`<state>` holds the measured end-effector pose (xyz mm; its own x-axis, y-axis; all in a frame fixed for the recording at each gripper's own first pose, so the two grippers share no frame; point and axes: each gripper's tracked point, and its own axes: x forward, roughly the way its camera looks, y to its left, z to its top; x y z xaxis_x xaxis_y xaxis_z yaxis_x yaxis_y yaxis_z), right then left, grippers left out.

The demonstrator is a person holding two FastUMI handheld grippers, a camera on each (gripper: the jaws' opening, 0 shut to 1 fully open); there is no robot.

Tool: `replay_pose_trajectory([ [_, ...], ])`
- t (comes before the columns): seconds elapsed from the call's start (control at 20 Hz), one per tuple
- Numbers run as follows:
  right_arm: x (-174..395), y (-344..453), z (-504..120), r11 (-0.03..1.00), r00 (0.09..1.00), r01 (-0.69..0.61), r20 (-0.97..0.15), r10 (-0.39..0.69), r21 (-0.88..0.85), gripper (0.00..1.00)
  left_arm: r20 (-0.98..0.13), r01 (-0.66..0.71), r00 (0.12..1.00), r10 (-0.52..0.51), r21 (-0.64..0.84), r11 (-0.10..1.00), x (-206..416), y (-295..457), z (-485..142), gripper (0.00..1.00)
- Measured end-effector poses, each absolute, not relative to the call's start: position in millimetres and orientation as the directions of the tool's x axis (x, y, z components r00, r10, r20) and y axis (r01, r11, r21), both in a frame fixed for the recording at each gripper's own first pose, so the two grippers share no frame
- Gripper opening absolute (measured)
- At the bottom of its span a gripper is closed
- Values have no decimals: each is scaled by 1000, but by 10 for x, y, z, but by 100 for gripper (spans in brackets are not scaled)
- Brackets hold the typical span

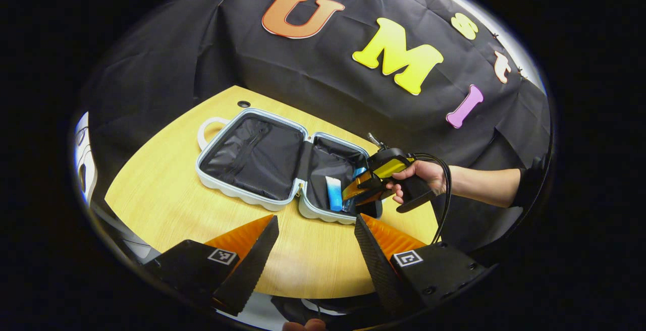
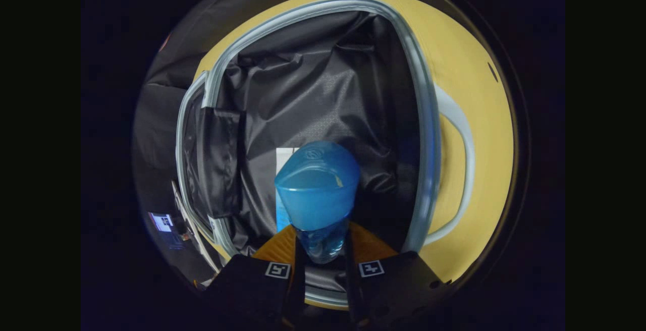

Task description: First open the suitcase, pack the skin care products into it, and then close the suitcase.

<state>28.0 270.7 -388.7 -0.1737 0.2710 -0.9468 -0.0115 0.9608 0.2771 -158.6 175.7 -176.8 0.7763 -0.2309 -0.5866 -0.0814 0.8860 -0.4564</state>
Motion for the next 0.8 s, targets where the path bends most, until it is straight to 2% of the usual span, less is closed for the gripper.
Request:
replay_pose_trajectory([
  [0.25, 259, 2673, -3899, 965, -161, -23, -954, 254, 261, 37, -575, -51, 786, -226, -425, 904, -1481, 1778, -1703, 96],
  [0.45, 239, 2689, -3698, 953, -124, -21, -946, 299, 303, 42, -572, -69, 796, -197, -409, 910, -1330, 1974, -1725, 97],
  [0.5, 252, 2670, -3601, 950, -102, -23, -946, 308, 311, 42, -573, -89, 800, -178, -406, 909, -1272, 2104, -1740, 97],
  [0.55, 256, 2653, -3488, 945, -79, -33, -944, 322, 325, 36, -572, -103, 802, -172, -416, 904, -1222, 2245, -1772, 97],
  [0.75, 261, 2435, -2890, 921, 99, -145, -921, 378, 362, 62, -569, -173, 817, -94, -398, 901, -822, 3137, -2013, 97],
  [0.8, 247, 2353, -2757, 919, 157, -184, -913, 377, 348, 58, -566, -198, 822, -65, -390, 899, -682, 3370, -2066, 96],
])
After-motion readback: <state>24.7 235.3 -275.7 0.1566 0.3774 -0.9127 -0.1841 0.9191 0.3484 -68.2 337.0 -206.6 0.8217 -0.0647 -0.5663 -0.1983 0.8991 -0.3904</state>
